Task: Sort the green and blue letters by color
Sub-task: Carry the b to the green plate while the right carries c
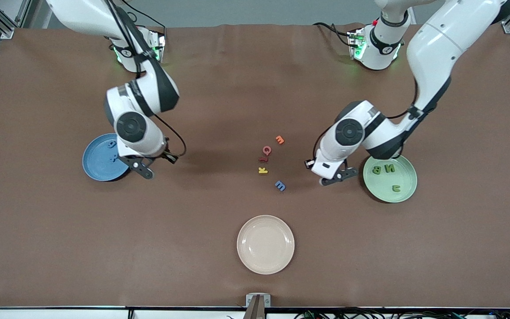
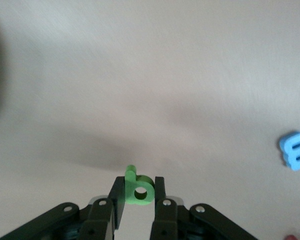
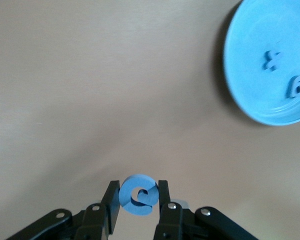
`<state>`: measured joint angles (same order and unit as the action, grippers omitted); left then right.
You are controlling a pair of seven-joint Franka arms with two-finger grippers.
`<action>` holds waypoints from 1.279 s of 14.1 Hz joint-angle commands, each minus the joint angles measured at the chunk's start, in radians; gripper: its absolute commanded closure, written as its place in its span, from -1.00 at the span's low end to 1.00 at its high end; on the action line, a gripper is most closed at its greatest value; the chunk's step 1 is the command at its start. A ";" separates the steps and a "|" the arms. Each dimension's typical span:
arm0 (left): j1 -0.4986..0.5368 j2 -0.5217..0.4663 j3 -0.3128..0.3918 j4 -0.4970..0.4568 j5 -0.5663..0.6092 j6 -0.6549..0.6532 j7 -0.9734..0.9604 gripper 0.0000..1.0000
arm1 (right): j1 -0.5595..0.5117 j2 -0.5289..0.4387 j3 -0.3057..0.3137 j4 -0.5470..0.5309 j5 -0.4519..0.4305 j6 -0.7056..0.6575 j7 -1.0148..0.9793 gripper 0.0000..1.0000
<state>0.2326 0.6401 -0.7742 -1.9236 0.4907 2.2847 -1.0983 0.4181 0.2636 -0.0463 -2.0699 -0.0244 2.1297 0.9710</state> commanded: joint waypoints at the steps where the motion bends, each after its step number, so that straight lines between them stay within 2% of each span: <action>1: 0.128 -0.023 -0.049 -0.015 0.012 -0.028 0.110 0.84 | -0.090 -0.157 0.020 -0.218 -0.019 0.097 -0.128 1.00; 6: 0.275 -0.014 -0.046 0.002 0.014 -0.028 0.290 0.84 | -0.232 -0.240 0.020 -0.357 -0.020 0.176 -0.340 1.00; 11: 0.358 0.024 -0.039 0.029 0.041 -0.028 0.390 0.84 | -0.370 -0.225 0.022 -0.461 -0.020 0.393 -0.523 0.99; 12: 0.364 0.032 -0.025 0.031 0.066 -0.028 0.394 0.84 | -0.392 -0.215 0.022 -0.461 -0.020 0.398 -0.541 0.88; 13: 0.364 0.036 -0.011 0.031 0.080 -0.028 0.397 0.84 | -0.401 -0.213 0.022 -0.460 -0.019 0.400 -0.546 0.34; 14: 0.364 0.038 -0.002 0.031 0.080 -0.027 0.408 0.84 | -0.401 -0.213 0.022 -0.460 -0.016 0.400 -0.545 -0.40; 15: 0.364 0.042 0.004 0.029 0.080 -0.027 0.417 0.84 | -0.403 -0.213 0.023 -0.460 -0.011 0.398 -0.543 -0.99; 18: 0.364 0.047 0.013 0.029 0.081 -0.025 0.428 0.83 | -0.400 -0.216 0.025 -0.460 -0.002 0.388 -0.538 -1.00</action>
<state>0.5994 0.6824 -0.7634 -1.9080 0.5532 2.2660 -0.6834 0.0352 0.0649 -0.0407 -2.5085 -0.0312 2.5103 0.4347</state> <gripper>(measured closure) 0.727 0.300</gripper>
